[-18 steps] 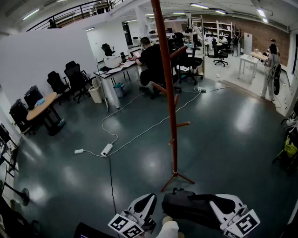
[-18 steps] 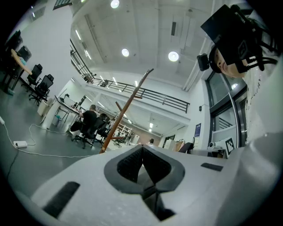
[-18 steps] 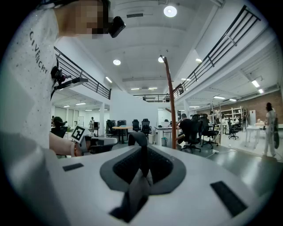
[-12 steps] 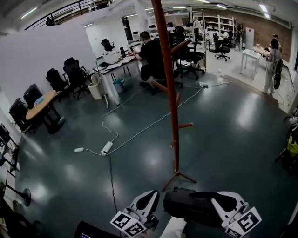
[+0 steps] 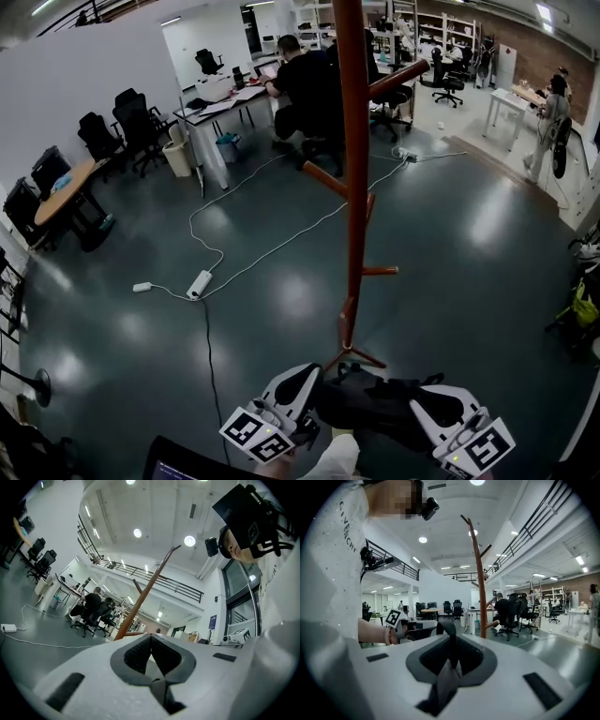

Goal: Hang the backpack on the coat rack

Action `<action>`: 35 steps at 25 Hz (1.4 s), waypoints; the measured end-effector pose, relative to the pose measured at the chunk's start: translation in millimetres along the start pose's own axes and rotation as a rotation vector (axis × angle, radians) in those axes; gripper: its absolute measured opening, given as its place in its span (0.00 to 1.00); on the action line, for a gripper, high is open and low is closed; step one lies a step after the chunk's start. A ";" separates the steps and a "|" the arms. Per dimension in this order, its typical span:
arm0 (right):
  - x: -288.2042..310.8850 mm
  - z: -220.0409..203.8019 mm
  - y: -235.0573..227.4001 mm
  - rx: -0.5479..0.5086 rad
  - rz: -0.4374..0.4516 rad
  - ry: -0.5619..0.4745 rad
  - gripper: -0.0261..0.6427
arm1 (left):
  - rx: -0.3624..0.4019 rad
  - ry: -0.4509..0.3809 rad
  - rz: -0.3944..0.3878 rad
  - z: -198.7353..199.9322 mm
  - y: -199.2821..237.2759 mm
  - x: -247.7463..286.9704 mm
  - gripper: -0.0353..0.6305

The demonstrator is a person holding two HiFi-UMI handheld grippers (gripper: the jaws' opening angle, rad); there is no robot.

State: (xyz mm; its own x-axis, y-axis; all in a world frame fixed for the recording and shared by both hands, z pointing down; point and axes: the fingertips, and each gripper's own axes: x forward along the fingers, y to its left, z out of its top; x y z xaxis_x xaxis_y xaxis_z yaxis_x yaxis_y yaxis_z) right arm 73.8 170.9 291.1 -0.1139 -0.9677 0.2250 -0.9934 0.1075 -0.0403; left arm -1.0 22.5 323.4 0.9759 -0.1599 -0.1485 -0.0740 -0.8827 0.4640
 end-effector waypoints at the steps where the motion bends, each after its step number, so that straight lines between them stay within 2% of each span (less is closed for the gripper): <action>1: 6.2 3.2 -4.5 0.000 0.002 -0.003 0.10 | -0.005 -0.001 0.002 2.2 5.3 4.4 0.07; 5: 32.9 11.3 -29.6 -0.013 0.006 -0.010 0.10 | -0.015 -0.001 0.012 9.9 27.6 23.2 0.07; 12: 98.8 7.5 -55.1 0.023 0.031 0.001 0.10 | 0.002 -0.006 0.046 28.6 74.0 41.8 0.07; 19: 140.4 -0.5 -66.0 0.030 0.082 0.027 0.10 | 0.022 0.011 0.089 15.8 89.1 46.3 0.07; 26: 176.5 -11.9 -65.9 0.026 0.156 0.037 0.10 | 0.039 -0.040 0.142 19.3 115.9 56.4 0.07; 35: 205.9 -35.1 -96.8 0.066 0.170 0.050 0.10 | 0.027 -0.011 0.202 -11.1 145.1 59.7 0.07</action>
State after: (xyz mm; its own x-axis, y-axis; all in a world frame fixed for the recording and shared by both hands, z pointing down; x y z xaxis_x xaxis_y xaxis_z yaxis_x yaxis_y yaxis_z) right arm 145.9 -30.8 375.4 -0.2825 -0.9241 0.2574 -0.9567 0.2520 -0.1454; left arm 48.8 -110.2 391.5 0.9383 -0.3399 -0.0643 -0.2739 -0.8435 0.4621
